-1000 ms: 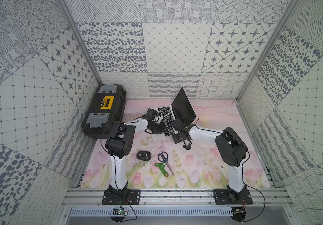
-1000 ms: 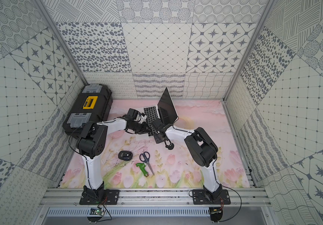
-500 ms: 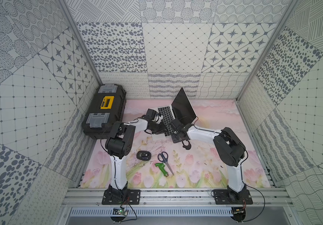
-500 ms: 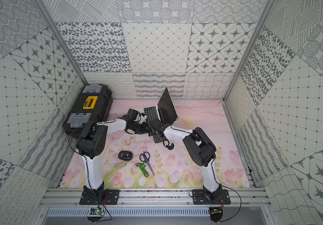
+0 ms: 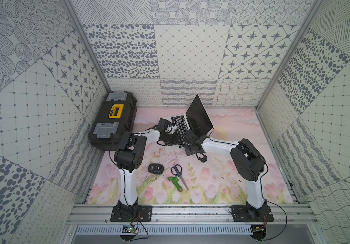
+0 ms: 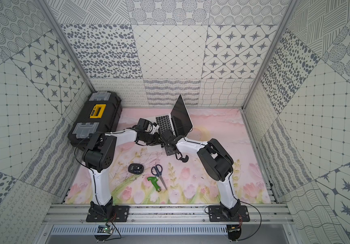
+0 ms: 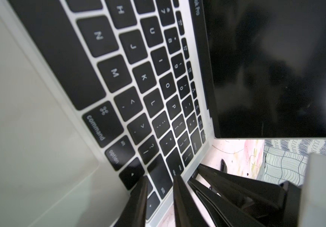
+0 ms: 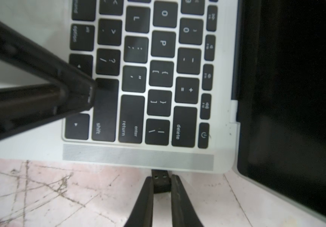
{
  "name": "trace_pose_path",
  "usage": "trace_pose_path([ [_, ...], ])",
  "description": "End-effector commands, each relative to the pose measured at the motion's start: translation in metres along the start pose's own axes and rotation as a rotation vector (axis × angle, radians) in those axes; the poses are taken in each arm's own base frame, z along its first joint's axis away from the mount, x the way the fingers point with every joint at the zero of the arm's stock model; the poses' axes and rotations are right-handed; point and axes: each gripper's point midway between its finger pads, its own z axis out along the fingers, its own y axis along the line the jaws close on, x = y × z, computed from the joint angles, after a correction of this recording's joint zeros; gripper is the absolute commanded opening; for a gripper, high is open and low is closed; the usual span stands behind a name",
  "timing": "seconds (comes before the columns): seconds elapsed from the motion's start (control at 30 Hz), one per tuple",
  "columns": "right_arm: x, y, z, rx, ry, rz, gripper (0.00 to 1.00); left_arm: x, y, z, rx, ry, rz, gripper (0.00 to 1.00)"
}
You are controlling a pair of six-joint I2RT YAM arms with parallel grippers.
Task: Insert the wireless mouse receiver into the laptop
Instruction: Insert the USB plug into the USB port.
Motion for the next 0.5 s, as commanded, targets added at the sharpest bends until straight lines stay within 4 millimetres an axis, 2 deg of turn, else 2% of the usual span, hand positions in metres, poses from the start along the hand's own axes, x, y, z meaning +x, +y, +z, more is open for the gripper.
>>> trace_pose_path([
  [0.0,-0.006,-0.006,0.019,0.009,-0.058,0.017,0.15,0.035,0.038,0.007,-0.129,0.102,-0.068,0.26],
  [0.2,-0.003,-0.026,0.025,0.046,-0.044,0.013,0.14,0.036,0.043,0.004,-0.140,0.104,-0.078,0.25],
  [0.47,-0.008,-0.019,0.031,0.034,-0.046,-0.032,0.13,0.039,0.045,0.005,-0.137,0.108,-0.088,0.24],
])
